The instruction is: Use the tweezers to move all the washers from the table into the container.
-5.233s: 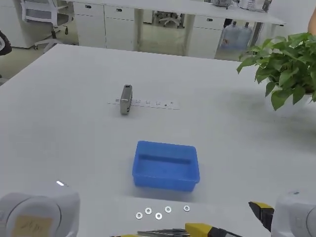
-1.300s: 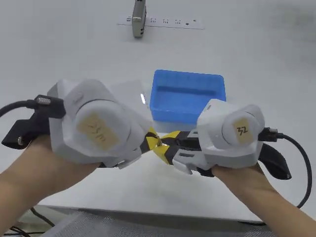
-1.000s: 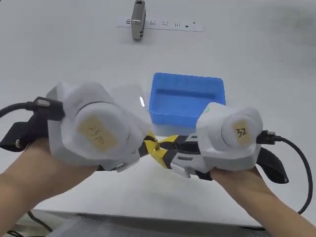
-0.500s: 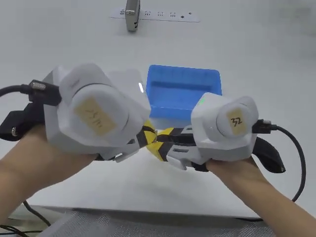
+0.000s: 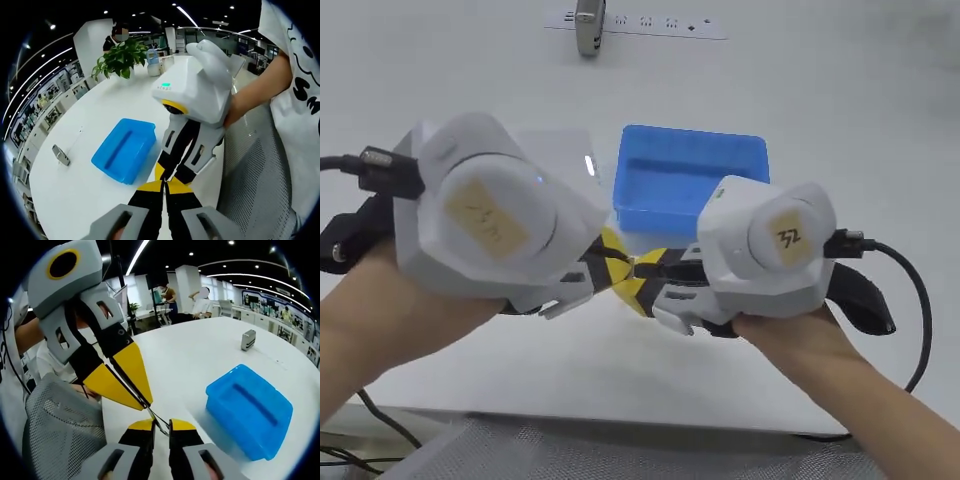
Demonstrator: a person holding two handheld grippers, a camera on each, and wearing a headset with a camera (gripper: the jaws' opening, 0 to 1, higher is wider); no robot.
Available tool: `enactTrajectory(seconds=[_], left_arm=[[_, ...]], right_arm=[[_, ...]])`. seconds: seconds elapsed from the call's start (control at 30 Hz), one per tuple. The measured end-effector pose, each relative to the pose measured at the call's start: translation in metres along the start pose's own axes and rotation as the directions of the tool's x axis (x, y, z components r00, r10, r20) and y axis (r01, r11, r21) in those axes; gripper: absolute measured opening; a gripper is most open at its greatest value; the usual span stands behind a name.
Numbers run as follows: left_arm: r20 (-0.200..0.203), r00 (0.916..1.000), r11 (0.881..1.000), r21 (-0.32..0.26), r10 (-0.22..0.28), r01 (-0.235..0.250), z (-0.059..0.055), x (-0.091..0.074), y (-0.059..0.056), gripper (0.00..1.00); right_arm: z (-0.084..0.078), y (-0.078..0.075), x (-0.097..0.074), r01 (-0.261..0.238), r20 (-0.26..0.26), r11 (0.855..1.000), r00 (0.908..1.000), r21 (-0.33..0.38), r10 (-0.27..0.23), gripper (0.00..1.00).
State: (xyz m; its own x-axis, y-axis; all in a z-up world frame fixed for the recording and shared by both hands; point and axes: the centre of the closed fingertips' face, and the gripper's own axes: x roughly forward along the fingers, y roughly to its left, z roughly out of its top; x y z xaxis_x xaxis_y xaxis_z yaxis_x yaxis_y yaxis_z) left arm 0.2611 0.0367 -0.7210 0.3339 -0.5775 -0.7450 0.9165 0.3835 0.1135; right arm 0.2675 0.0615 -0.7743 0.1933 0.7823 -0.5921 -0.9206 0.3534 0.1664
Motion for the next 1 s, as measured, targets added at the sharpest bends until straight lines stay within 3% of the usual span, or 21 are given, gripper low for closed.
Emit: enactTrajectory(seconds=[0.33, 0.67, 1.0], left_arm=[[0.003, 1.0, 1.0, 0.015, -0.006, 0.006, 0.005, -0.001, 0.0, 0.0], [0.043, 0.9986, 0.999, 0.04, 0.03, -0.032, 0.026, -0.018, 0.006, 0.0], [0.075, 0.9938, 0.991, 0.102, 0.082, -0.089, 0.048, -0.034, 0.019, 0.0]], right_arm=[[0.001, -0.001, -0.006, 0.029, -0.023, 0.998, 0.9993, -0.056, -0.031, 0.05], [0.023, -0.003, -0.022, 0.057, -0.006, 0.993, 0.9983, -0.103, -0.057, 0.04], [0.052, -0.015, -0.037, 0.124, 0.029, 0.973, 0.9923, -0.193, -0.121, 0.04]])
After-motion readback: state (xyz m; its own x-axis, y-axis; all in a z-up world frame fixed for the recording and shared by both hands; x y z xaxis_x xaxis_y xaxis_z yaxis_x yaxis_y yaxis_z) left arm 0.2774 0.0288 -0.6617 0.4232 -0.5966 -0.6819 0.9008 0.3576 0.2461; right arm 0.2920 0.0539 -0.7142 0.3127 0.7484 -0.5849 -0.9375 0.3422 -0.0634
